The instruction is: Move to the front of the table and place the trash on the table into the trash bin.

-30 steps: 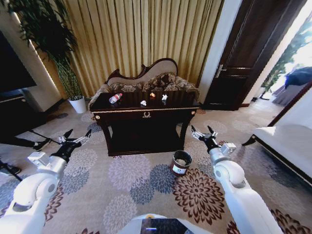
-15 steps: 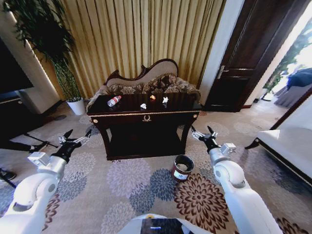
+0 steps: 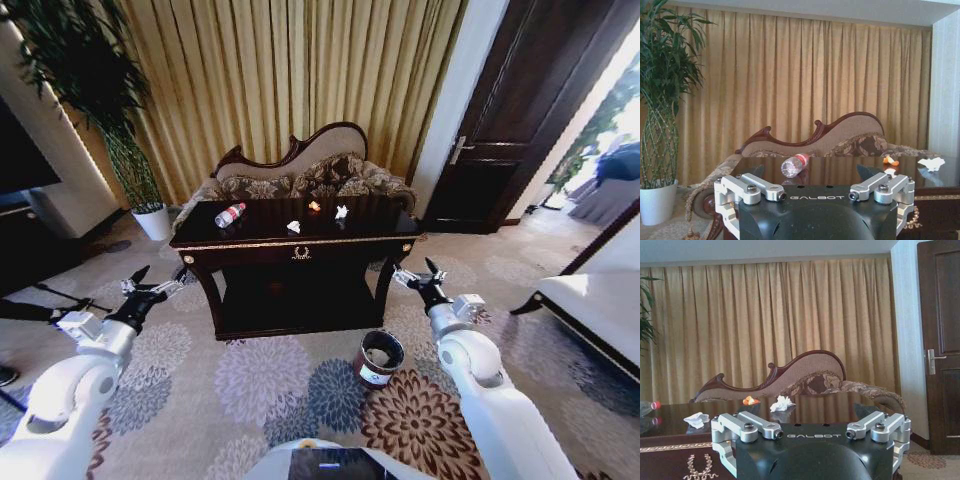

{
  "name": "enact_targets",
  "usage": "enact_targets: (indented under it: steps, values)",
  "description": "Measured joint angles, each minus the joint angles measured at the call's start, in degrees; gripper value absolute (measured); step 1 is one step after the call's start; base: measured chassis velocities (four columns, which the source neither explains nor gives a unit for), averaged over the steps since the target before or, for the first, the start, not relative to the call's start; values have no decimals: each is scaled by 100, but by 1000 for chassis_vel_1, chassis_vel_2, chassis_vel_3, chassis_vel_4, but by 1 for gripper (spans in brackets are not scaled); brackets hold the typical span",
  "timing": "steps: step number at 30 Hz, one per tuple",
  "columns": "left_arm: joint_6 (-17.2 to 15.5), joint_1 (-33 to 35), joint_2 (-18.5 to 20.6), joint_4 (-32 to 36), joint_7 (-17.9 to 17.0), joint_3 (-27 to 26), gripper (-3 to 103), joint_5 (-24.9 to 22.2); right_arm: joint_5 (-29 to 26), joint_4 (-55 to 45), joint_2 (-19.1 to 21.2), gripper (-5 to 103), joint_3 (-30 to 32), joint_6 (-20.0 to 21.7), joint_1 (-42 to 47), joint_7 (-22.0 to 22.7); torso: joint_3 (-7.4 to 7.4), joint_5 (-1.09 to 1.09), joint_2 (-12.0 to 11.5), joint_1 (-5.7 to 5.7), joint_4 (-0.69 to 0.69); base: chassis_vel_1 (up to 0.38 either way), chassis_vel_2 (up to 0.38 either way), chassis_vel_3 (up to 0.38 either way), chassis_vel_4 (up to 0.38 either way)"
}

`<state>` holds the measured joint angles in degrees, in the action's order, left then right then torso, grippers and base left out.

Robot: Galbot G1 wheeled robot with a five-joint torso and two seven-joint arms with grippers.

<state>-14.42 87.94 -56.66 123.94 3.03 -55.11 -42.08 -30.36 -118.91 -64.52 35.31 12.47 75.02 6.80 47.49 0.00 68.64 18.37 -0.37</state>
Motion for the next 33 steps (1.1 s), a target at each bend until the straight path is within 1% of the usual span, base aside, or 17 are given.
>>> enact_targets:
  steps: [17,33]
  values:
    - [1,18,-25,-3,7,-1,100,1,166,-15,-43,100,-28,-2,35,0,0,0,1,0,0,-112,112,117,-112]
    - [3,7,-20,-35,12,-4,100,1,199,16,-52,100,-49,-16,36,0,0,0,1,0,0,-108,107,107,-109]
